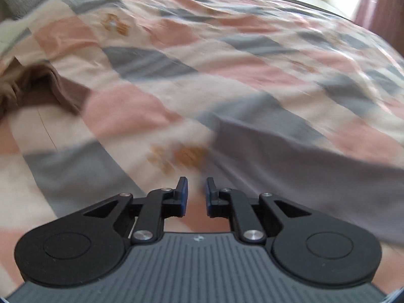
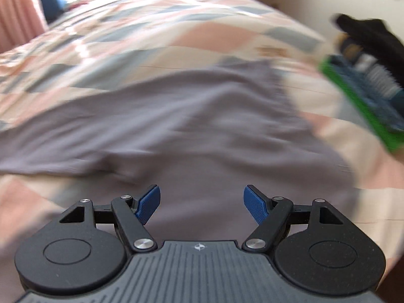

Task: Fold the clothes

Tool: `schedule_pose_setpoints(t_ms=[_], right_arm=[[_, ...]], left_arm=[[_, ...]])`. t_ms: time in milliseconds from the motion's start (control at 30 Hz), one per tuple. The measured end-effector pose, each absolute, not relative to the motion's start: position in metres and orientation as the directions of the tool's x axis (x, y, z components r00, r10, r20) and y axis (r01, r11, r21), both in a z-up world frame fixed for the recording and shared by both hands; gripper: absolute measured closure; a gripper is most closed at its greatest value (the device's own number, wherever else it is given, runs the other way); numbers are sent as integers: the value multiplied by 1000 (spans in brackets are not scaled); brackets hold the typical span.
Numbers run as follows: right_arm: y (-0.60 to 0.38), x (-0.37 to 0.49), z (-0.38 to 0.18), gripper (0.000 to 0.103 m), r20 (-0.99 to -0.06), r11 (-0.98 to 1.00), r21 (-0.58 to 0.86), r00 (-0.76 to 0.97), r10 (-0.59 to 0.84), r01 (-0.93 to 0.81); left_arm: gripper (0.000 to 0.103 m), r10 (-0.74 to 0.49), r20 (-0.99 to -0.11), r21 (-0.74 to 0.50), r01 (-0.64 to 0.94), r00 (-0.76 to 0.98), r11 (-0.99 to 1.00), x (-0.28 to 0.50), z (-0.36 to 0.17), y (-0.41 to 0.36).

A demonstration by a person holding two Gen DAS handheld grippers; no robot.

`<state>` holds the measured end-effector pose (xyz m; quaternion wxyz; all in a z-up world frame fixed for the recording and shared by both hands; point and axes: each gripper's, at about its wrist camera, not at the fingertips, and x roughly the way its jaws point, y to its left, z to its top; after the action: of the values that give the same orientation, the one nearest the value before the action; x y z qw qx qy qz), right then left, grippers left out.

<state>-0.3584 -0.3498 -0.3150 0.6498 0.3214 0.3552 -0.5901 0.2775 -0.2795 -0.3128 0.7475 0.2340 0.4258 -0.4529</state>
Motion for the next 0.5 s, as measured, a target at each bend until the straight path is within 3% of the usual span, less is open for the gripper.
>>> schedule_pose_setpoints(t_ms=[200, 300, 400, 500], right_arm=[[-335, -446, -353, 28, -874, 76, -14, 25, -485, 997], [-322, -474, -362, 29, -901, 92, -8, 33, -433, 996], [-299, -486, -331, 29, -899, 91, 38, 73, -431, 995], [-267, -487, -288, 27, -874, 136, 144, 191, -447, 980]], left_arm=[[79, -489, -860, -310, 911, -146, 272, 90, -304, -193], [79, -365, -920, -276, 900, -145, 338, 15, -330, -163], [79, -282, -951, -240, 878, -127, 415, -35, -327, -137], [68, -261, -961, -206, 875, -95, 437, -72, -296, -119]])
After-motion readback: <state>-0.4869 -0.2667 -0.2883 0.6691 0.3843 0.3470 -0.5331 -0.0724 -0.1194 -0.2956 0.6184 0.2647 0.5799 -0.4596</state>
